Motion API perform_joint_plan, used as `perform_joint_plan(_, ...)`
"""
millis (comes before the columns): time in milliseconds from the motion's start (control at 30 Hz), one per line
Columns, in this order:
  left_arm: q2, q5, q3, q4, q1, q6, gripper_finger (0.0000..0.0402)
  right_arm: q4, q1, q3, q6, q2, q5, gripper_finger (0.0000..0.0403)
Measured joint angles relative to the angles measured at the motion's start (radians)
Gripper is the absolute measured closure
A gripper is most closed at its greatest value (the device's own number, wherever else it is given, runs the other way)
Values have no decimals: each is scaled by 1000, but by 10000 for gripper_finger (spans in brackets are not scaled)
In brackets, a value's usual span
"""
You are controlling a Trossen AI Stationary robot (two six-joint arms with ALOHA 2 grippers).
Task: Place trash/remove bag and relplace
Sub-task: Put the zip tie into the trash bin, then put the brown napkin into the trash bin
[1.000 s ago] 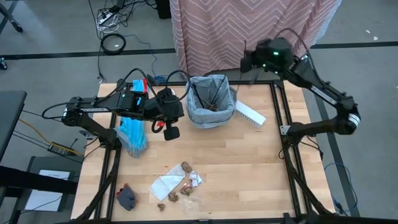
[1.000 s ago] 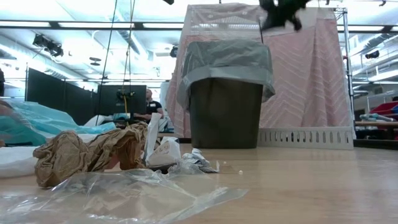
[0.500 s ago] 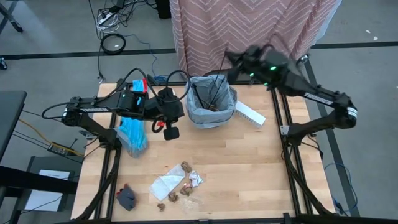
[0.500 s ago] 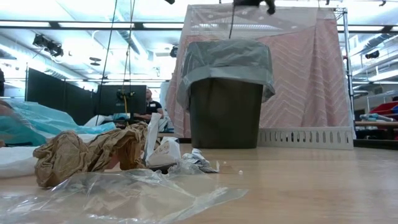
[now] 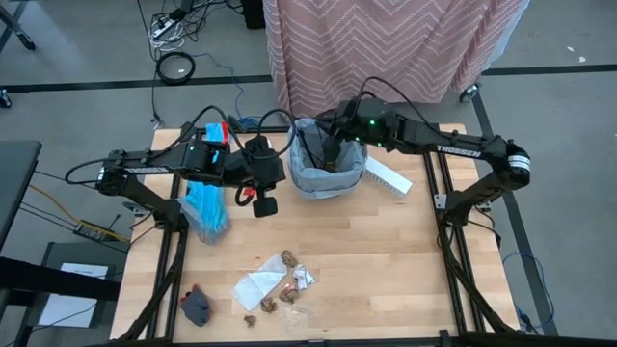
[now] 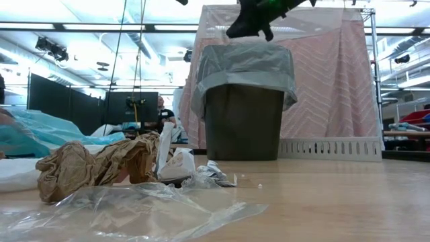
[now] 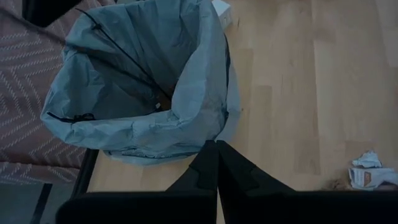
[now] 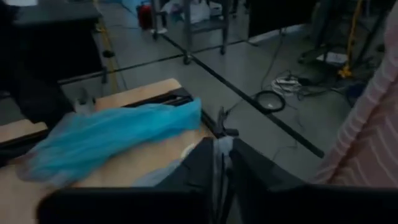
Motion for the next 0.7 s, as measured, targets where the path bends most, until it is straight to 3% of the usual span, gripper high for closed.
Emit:
perform_joint_plan(200, -1, 0, -21, 9, 0, 0, 396, 1, 8, 0, 6, -92, -29, 249)
perform_joint_plan(300, -9, 1, -69, 16, 0, 0, 396, -3, 49, 0, 21, -156, -149, 220)
perform_joint_plan(467, -101, 79, -267, 275, 0, -14, 396, -134, 233, 3, 113, -224, -337, 224)
perform_joint_plan(567, -194, 114, -437, 426, 0, -66, 396, -243, 371, -1, 204, -219, -340, 233)
perform_joint_plan(700, -329, 115, -669, 534, 0, -200, 396, -286, 529, 1, 313, -152, -261, 234)
